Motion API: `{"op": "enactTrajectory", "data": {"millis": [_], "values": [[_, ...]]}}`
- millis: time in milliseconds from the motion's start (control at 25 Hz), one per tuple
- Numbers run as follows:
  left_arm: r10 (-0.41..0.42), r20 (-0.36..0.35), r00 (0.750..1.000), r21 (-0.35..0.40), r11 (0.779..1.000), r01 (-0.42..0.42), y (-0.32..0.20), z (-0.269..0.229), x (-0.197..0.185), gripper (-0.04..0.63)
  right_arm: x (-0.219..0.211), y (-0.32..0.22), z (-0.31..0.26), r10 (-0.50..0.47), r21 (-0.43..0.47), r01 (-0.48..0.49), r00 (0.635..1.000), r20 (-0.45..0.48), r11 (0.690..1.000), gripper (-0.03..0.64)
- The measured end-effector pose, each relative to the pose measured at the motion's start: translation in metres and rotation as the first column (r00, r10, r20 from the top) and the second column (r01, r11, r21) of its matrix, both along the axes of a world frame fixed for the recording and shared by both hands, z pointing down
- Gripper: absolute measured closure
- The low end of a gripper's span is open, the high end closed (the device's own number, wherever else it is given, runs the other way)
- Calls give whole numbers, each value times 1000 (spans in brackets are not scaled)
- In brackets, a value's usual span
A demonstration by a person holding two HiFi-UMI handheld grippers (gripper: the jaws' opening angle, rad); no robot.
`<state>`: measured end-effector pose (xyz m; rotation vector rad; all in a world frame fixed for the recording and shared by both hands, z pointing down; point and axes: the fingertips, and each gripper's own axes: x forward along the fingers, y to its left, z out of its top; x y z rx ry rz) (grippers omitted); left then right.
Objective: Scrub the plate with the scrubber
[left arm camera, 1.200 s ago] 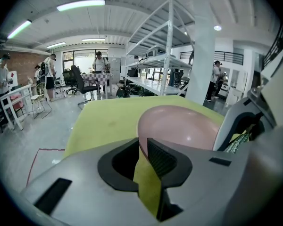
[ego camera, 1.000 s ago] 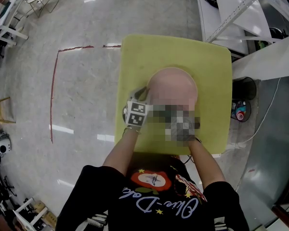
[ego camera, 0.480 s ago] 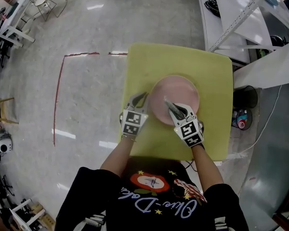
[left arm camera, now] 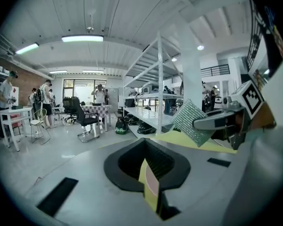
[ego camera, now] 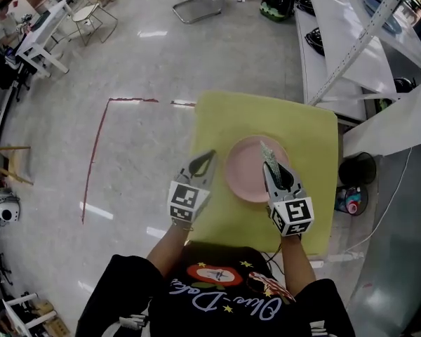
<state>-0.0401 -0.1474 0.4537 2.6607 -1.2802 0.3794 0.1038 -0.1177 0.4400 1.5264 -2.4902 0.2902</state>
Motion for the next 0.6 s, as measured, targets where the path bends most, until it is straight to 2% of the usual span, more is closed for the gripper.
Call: {"op": "enactTrajectory", "data": {"millis": [240, 400, 600], "values": [[14, -44, 999, 38, 999, -12, 5, -50, 4, 594, 6, 7, -53, 22, 97, -29, 998, 64, 995, 557], [14, -94, 995, 16, 1000, -12, 7, -66, 3, 594, 8, 14, -80, 24, 135, -38, 994, 106, 990, 557], [31, -92, 995, 64, 998, -25, 9, -86, 9, 594, 12, 18, -99, 26, 171, -48, 991, 129, 984, 557]]}}
